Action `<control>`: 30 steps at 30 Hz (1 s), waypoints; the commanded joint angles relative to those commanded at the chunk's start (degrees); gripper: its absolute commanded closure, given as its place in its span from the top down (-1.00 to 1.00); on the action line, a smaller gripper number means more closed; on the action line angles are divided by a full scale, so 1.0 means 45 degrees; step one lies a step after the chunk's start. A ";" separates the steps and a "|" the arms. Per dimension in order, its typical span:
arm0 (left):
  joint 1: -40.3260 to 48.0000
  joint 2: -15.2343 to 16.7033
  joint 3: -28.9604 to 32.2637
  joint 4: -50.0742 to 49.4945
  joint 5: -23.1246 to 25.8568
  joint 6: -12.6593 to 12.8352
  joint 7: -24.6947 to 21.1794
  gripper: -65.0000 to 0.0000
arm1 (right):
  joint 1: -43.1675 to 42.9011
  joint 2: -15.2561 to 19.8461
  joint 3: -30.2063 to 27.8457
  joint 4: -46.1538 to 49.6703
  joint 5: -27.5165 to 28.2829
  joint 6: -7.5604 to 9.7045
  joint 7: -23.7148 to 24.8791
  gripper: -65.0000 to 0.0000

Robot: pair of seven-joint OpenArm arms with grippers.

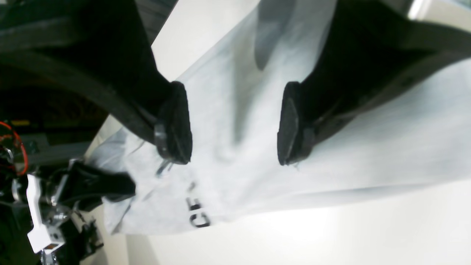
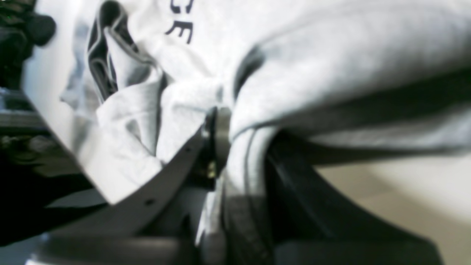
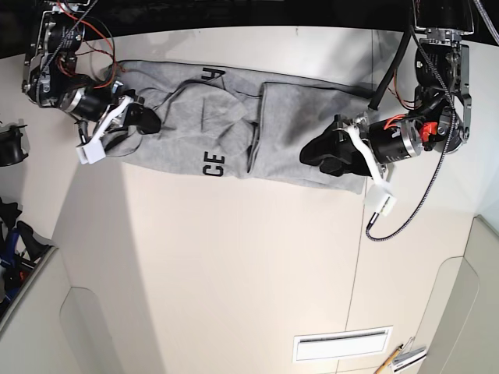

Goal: Fold the T-shirt properly

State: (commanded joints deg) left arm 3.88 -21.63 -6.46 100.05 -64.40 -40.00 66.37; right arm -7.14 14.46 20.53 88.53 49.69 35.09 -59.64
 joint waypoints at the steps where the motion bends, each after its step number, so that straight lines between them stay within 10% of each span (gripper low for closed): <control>1: 0.0034 0.0000 -0.0282 0.0000 -0.0029 0.0000 0.0024 0.22 | -0.0005 0.0350 0.0097 0.0155 -0.0005 0.0005 -0.0010 -1.00; 13: 0.2263 0.1044 -0.0806 -0.0073 0.0223 0.0000 -0.0180 0.22 | 0.0549 0.3643 0.1982 0.0617 0.0656 -0.0034 -0.0481 -1.00; 20: 0.2327 0.2764 -0.0792 -0.1661 0.0568 0.0000 -0.0729 0.22 | 0.1977 0.3240 0.1914 0.0991 0.1666 -0.0029 -0.1302 -1.00; 30: 0.1433 0.2939 0.2064 -0.2909 0.2603 0.0000 -0.2055 0.22 | 0.1831 0.0869 -0.1360 0.4823 0.0316 -0.0083 -0.1360 -1.00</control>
State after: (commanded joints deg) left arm 10.33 -8.40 2.83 86.96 -52.69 -40.00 57.12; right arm 1.10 18.37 14.41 110.24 51.11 34.72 -65.76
